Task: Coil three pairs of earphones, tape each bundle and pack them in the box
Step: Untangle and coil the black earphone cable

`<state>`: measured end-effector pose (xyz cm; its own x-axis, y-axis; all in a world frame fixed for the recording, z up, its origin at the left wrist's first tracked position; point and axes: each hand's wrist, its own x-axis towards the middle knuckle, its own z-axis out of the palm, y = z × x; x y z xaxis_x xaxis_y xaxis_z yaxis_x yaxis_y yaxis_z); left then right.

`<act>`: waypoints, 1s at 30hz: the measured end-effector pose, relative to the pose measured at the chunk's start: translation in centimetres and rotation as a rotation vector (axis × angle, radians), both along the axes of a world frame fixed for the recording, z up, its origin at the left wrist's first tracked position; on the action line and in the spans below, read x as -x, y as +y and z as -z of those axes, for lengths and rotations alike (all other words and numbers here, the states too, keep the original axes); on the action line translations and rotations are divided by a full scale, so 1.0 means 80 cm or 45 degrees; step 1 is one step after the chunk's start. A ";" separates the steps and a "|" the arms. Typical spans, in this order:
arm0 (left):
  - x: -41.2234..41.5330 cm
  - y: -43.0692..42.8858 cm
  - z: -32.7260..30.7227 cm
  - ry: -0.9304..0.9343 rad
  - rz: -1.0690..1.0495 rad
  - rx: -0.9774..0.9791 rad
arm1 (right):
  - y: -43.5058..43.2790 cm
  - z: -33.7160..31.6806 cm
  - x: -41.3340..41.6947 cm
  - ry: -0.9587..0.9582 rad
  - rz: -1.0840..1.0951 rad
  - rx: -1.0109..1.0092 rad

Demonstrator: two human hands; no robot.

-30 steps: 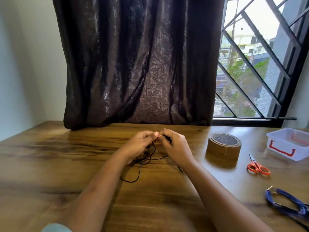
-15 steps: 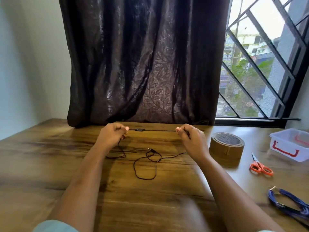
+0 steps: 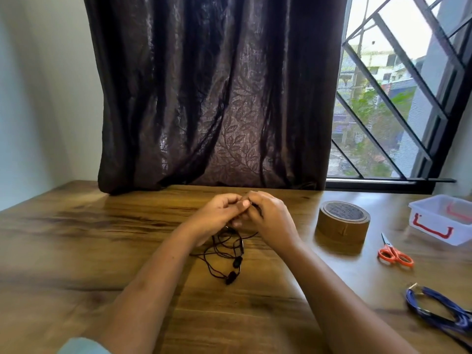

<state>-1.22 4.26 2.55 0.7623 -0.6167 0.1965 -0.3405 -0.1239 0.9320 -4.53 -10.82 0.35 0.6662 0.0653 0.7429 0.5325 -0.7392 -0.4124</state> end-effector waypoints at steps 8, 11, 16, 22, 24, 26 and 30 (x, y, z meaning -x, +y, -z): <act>-0.018 0.058 -0.025 -0.211 -0.592 0.005 | -0.028 -0.002 0.003 0.008 0.131 0.071; -0.033 0.089 -0.025 -0.182 -0.723 0.101 | -0.049 0.000 0.004 -0.004 0.235 -0.022; -0.022 0.081 -0.020 -0.022 -0.178 -0.459 | -0.047 -0.001 0.000 -0.060 0.230 -0.245; 0.002 0.000 0.000 -0.004 0.096 0.017 | -0.001 -0.016 -0.001 0.158 -0.270 -0.665; 0.008 -0.013 0.004 0.091 0.206 0.188 | 0.012 -0.020 0.000 0.187 -0.351 -0.694; 0.008 -0.010 0.001 0.085 0.233 0.155 | 0.018 -0.029 0.006 0.150 -0.442 -0.761; -0.004 0.000 0.001 -0.166 -0.008 -0.002 | 0.013 -0.037 0.011 0.164 -0.573 -0.971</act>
